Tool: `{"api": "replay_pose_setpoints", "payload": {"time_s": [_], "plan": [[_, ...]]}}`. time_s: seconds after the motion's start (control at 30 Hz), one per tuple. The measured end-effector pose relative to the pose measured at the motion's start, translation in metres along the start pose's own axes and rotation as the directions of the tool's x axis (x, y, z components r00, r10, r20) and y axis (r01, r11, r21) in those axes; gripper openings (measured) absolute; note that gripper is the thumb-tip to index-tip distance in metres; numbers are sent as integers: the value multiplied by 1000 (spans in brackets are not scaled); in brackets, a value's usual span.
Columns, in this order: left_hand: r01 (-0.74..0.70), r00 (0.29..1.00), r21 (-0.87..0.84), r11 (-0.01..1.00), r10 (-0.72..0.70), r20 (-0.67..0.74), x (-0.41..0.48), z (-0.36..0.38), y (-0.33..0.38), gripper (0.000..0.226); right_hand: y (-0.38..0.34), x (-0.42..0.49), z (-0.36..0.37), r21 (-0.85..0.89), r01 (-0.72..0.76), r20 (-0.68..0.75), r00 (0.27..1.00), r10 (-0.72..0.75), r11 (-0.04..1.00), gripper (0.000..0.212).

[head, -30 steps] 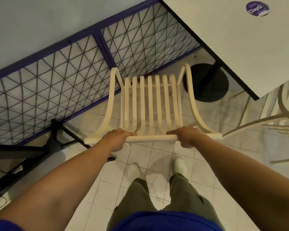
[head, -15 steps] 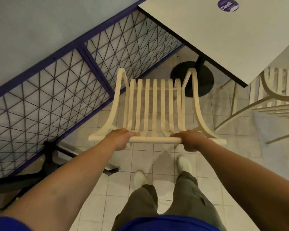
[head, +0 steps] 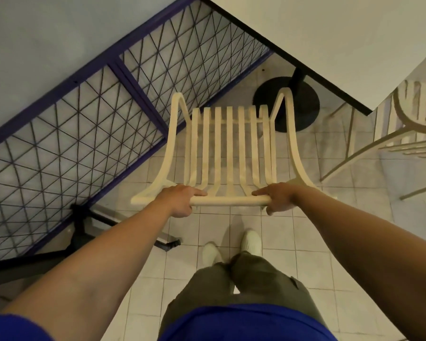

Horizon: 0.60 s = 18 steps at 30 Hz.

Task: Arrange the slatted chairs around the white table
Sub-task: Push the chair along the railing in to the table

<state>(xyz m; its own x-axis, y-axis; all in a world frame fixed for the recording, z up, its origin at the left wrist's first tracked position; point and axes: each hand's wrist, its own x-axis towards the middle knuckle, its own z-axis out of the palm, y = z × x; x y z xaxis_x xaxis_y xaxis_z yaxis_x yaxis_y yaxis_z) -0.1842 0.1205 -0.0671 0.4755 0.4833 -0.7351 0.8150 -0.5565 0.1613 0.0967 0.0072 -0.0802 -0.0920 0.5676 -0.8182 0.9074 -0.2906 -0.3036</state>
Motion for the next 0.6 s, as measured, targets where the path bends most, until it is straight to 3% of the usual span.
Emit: {"api": "replay_pose_setpoints", "payload": {"time_s": [0.3,0.6], "plan": [[21,999,90,996,-18,-38,4,4,3,75,-11,-11,4,-77,9,-87,996,-16,997,74],[-74,997,139,988,71,31,1,0,-9,81,-25,-15,4,-33,-78,-41,996,77,996,81]]}}
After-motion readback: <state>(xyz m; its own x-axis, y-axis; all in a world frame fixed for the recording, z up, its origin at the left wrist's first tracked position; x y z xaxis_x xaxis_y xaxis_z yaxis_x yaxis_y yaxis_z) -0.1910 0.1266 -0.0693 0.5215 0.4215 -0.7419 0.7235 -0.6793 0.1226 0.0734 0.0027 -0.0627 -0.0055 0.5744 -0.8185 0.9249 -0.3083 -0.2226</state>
